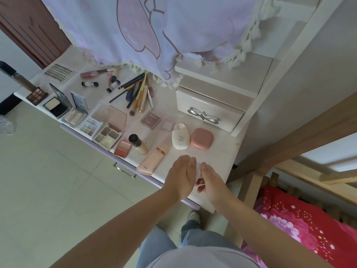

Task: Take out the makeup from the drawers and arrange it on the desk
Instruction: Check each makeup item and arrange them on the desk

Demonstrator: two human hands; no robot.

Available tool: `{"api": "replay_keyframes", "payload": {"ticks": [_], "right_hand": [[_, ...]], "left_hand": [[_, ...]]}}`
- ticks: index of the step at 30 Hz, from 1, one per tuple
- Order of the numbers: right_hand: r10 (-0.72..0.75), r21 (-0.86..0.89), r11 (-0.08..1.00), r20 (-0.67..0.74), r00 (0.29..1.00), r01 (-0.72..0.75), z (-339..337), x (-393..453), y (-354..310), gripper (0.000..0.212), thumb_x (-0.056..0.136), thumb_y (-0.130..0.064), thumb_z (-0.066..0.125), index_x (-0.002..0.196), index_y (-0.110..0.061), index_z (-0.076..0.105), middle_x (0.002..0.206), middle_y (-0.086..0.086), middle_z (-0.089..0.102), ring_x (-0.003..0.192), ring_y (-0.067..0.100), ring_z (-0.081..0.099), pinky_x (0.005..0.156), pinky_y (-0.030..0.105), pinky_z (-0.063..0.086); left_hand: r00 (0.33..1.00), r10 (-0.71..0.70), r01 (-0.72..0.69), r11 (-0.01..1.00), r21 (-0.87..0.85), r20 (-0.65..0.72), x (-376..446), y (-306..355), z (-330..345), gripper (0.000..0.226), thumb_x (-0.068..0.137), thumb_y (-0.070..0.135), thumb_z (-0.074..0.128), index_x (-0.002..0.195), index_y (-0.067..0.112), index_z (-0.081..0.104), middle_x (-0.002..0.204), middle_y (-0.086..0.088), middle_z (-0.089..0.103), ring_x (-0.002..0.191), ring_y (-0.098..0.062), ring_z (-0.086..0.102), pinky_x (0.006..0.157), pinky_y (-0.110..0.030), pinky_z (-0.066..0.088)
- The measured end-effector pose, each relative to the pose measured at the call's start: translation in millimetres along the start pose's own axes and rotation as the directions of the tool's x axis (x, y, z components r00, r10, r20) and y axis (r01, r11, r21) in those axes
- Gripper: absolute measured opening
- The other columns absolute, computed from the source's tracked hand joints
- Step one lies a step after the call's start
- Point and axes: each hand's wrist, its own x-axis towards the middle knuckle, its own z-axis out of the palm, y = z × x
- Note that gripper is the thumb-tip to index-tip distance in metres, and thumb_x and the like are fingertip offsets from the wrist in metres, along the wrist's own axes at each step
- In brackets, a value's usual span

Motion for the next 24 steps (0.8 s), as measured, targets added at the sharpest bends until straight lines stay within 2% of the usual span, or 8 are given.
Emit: {"api": "replay_keyframes", "payload": {"ticks": [2, 5, 9, 13, 14, 16, 18, 24], "right_hand": [[-0.126, -0.114, 0.985, 0.015, 0.992, 0.127, -5, 2, -3, 0.022, 0.097, -0.025, 0.027, 0.083, -0.027, 0.044, 0.079, -0.005, 0.051, 0.071, 0.007, 0.048, 0.054, 0.007, 0.041], [-0.236, -0.256, 0.937, 0.030, 0.971, 0.236, -9, 3, 1, 0.014, 0.096, -0.018, 0.034, 0.092, -0.027, 0.044, 0.093, -0.003, 0.055, 0.084, 0.009, 0.052, 0.064, 0.010, 0.041], [-0.305, -0.368, 0.878, 0.066, 0.950, 0.307, -12, 1, 9, 0.020, 0.095, -0.017, 0.035, 0.107, -0.020, 0.051, 0.104, -0.001, 0.058, 0.093, 0.005, 0.053, 0.071, 0.006, 0.040], [-0.313, -0.399, 0.855, 0.109, 0.943, 0.330, -18, 4, 7, 0.017, 0.093, -0.024, 0.041, 0.106, -0.026, 0.053, 0.099, -0.014, 0.056, 0.092, -0.003, 0.051, 0.069, 0.003, 0.040], [-0.314, -0.410, 0.849, 0.114, 0.943, 0.332, -21, 4, 5, 0.014, 0.092, -0.025, 0.044, 0.103, -0.029, 0.052, 0.094, -0.020, 0.053, 0.089, -0.006, 0.051, 0.067, 0.001, 0.040], [-0.325, -0.431, 0.833, 0.124, 0.937, 0.346, -25, 3, 3, 0.018, 0.088, -0.024, 0.051, 0.105, -0.029, 0.052, 0.091, -0.026, 0.050, 0.087, -0.008, 0.051, 0.067, -0.002, 0.040], [-0.357, -0.458, 0.807, 0.126, 0.925, 0.374, -28, 1, 2, 0.029, 0.084, -0.023, 0.058, 0.113, -0.023, 0.054, 0.094, -0.021, 0.051, 0.088, -0.006, 0.052, 0.066, 0.003, 0.043], [-0.606, -0.561, 0.585, 0.177, 0.776, 0.585, -24, -6, 7, 0.039, 0.073, -0.004, 0.065, 0.111, -0.007, 0.056, 0.105, -0.003, 0.056, 0.092, 0.002, 0.048, 0.074, 0.003, 0.038]], "left_hand": [[0.995, -0.099, 0.101, 0.990, -0.098, 0.022, 7, 2, -3, 0.038, 0.099, 0.020, 0.020, 0.062, 0.017, 0.024, 0.063, -0.001, 0.031, 0.061, -0.011, 0.031, 0.061, -0.023, 0.029], [0.967, -0.227, 0.249, 0.943, -0.220, 0.117, 10, 1, -5, 0.046, 0.099, 0.029, 0.012, 0.069, 0.005, 0.037, 0.072, -0.015, 0.042, 0.070, -0.020, 0.040, 0.074, -0.029, 0.035], [0.896, -0.376, 0.428, 0.875, -0.227, 0.238, 10, 5, -2, 0.057, 0.097, 0.041, 0.004, 0.081, 0.003, 0.043, 0.085, -0.015, 0.045, 0.074, -0.018, 0.042, 0.083, -0.029, 0.034], [0.799, -0.490, 0.581, 0.779, -0.237, 0.348, 10, 8, -1, 0.070, 0.096, 0.046, 0.000, 0.118, 0.001, 0.049, 0.092, -0.018, 0.052, 0.081, -0.015, 0.052, 0.090, -0.033, 0.040], [0.782, -0.503, 0.601, 0.765, -0.230, 0.367, 10, 8, 0, 0.071, 0.095, 0.048, -0.001, 0.117, 0.003, 0.050, 0.085, -0.012, 0.053, 0.079, -0.016, 0.050, 0.087, -0.034, 0.042], [0.762, -0.517, 0.622, 0.752, -0.218, 0.390, 9, 5, 0, 0.069, 0.093, 0.052, -0.001, 0.098, 0.010, 0.054, 0.068, -0.002, 0.047, 0.065, -0.012, 0.041, 0.066, -0.025, 0.040], [0.742, -0.535, 0.646, 0.731, -0.220, 0.405, 10, 1, -1, 0.067, 0.093, 0.053, 0.001, 0.076, 0.013, 0.051, 0.059, 0.000, 0.042, 0.057, -0.012, 0.035, 0.053, -0.021, 0.031], [0.699, -0.535, 0.695, 0.664, -0.275, 0.475, 10, -5, -1, 0.067, 0.092, 0.057, 0.005, 0.069, 0.010, 0.047, 0.059, -0.004, 0.036, 0.051, -0.013, 0.029, 0.048, -0.022, 0.024]]}}
